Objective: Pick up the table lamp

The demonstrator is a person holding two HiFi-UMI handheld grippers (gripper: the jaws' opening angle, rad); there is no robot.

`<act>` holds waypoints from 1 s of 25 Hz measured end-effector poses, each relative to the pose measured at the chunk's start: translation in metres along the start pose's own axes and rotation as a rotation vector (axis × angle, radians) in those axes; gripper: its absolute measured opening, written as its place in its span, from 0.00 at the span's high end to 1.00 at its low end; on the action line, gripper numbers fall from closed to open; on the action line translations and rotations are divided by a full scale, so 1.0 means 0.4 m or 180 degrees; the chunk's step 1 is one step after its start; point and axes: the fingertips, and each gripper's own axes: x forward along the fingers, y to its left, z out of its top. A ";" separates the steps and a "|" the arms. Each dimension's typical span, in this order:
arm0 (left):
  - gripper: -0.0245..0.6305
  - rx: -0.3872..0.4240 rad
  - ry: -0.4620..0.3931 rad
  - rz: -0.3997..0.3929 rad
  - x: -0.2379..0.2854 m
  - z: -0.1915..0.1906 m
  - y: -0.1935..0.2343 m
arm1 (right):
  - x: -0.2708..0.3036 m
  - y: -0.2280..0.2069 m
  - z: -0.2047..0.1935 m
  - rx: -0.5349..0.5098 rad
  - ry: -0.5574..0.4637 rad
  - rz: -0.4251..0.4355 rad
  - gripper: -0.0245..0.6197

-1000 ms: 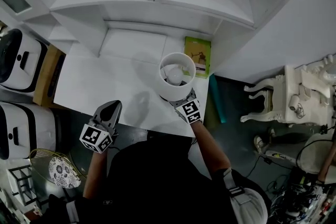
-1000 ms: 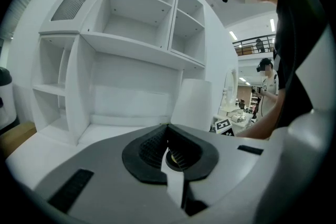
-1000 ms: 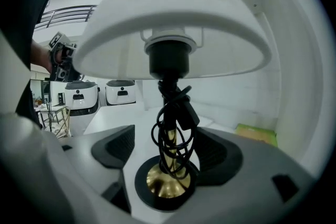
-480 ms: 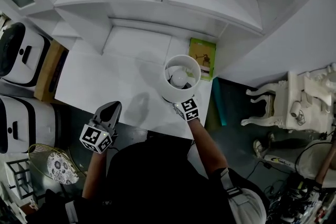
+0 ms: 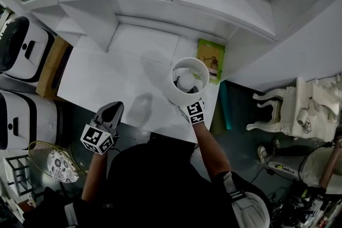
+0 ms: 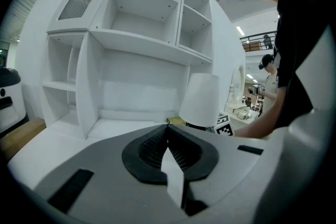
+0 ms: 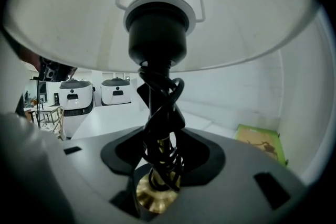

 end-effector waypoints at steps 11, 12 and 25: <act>0.95 0.0008 0.0036 0.0045 -0.007 -0.008 0.008 | -0.009 0.015 0.008 -0.0199 -0.0049 -0.0033 0.74; 0.95 0.0004 0.0037 0.0047 -0.008 -0.009 0.008 | -0.012 0.015 0.014 -0.0212 -0.0058 -0.0037 0.75; 0.95 -0.0048 0.0008 -0.0009 0.001 -0.023 -0.008 | -0.045 0.024 0.076 -0.0310 -0.0121 -0.0048 0.78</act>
